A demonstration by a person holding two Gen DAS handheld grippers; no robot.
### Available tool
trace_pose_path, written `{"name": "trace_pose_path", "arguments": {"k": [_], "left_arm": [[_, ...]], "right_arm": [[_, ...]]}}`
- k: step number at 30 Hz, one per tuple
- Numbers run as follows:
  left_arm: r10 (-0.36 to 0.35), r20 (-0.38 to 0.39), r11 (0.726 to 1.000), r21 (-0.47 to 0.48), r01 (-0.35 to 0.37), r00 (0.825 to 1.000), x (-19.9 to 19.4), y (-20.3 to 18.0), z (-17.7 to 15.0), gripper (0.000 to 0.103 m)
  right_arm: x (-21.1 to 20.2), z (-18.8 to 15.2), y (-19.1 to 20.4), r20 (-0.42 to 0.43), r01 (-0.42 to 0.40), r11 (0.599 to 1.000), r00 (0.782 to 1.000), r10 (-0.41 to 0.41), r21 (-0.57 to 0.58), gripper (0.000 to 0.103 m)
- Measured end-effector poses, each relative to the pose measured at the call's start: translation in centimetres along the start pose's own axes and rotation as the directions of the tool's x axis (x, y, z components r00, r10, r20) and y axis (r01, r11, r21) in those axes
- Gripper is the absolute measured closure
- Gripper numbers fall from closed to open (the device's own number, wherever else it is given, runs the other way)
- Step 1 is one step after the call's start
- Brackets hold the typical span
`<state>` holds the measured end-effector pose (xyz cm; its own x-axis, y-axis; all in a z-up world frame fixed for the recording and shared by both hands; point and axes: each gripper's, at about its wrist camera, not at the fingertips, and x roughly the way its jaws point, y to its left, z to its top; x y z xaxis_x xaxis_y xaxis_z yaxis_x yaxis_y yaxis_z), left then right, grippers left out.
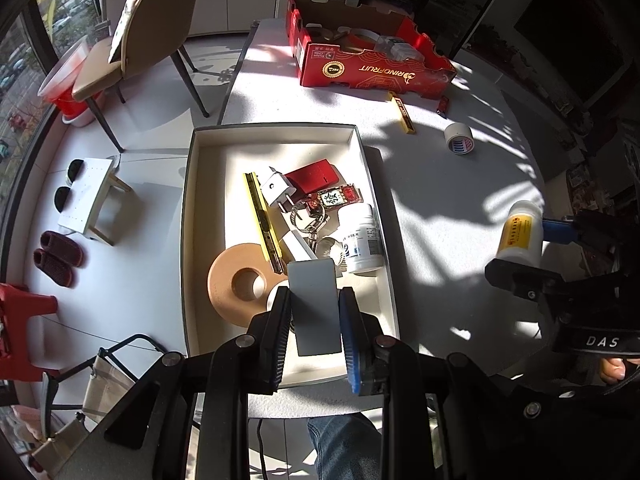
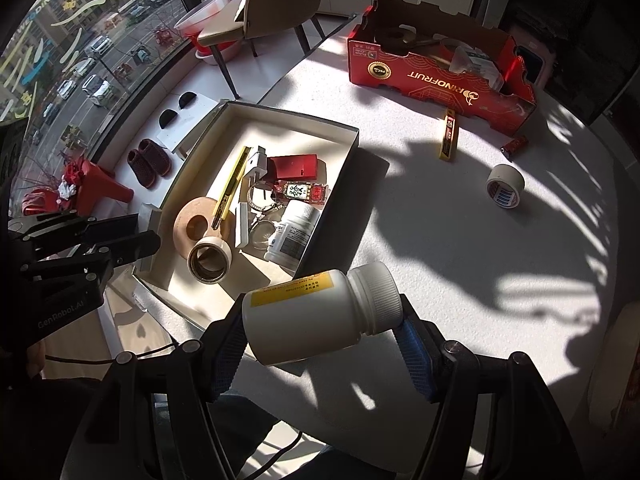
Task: Organize rigid objects
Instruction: 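Carry white block and pill bottle over the white tray with both tools, then lower block and pill bottle into the tray and open both tools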
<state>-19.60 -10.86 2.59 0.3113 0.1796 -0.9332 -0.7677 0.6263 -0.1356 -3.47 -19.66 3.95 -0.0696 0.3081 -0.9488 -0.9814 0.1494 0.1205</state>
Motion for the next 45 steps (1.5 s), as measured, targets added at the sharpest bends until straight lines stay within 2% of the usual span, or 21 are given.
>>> {"name": "trace_pose_path", "arguments": {"k": [16, 23, 31, 36, 42, 44, 45], "left_arm": [[0.019, -0.012, 0.999, -0.035, -0.020, 1.000, -0.1, 1.1, -1.2, 0.077], [0.041, -0.039, 0.994, -0.103, -0.045, 0.998, 0.9, 2.8, -1.9, 0.077], [0.080, -0.104, 0.979, -0.179, -0.098, 0.991, 3.9, 4.2, -1.7, 0.077], [0.107, -0.128, 0.979, -0.158, -0.127, 0.986, 5.4, 4.0, -1.6, 0.077], [0.125, -0.148, 0.977, -0.151, -0.147, 0.981, 6.3, 3.9, -2.0, 0.076], [0.142, -0.145, 0.976, -0.143, -0.163, 0.979, 6.4, 3.8, -2.1, 0.071], [0.156, -0.144, 0.974, -0.142, -0.176, 0.977, 6.5, 3.8, -2.1, 0.060]], "right_arm": [[0.9, -0.1, 1.0, -0.023, -0.020, 1.000, 1.000, 0.019, -0.023, 0.033], [1.9, 1.1, 1.5, -0.049, -0.035, 0.999, 0.998, 0.034, -0.022, 0.033], [5.4, 3.5, 4.8, -0.120, -0.081, 0.994, 0.990, 0.072, -0.073, 0.033], [8.0, 3.4, 6.9, -0.189, -0.110, 0.986, 0.978, 0.085, -0.127, 0.033], [9.4, 2.9, 6.9, -0.230, -0.109, 0.985, 0.970, 0.076, -0.135, 0.033], [9.8, 2.8, 6.9, -0.242, -0.115, 0.984, 0.967, 0.079, -0.138, 0.033], [9.8, 2.8, 6.9, -0.245, -0.111, 0.984, 0.967, 0.075, -0.138, 0.033]]}}
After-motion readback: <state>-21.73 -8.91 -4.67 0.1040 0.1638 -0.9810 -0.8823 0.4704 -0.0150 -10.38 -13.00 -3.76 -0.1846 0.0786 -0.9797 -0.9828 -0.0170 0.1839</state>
